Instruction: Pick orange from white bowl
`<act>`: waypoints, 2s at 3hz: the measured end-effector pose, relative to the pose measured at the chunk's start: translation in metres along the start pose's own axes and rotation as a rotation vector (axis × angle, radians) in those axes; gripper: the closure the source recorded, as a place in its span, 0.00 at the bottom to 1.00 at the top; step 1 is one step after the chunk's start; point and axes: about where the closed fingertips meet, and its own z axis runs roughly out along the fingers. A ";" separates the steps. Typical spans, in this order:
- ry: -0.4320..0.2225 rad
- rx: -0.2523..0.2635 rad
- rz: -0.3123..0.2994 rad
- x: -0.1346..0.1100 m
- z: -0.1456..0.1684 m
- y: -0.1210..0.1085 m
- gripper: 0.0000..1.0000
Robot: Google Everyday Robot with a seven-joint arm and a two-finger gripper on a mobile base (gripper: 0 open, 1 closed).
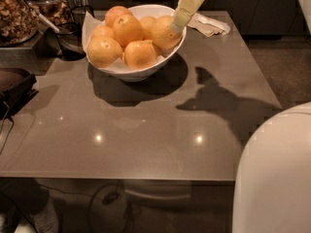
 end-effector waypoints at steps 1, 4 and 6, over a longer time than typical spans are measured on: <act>-0.005 -0.016 -0.034 -0.014 0.009 -0.001 0.23; 0.018 -0.046 -0.079 -0.026 0.046 -0.015 0.29; 0.049 -0.083 -0.080 -0.019 0.074 -0.017 0.30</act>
Offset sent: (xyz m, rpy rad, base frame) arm 0.0198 0.0214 0.0055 -0.0398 0.0470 0.0844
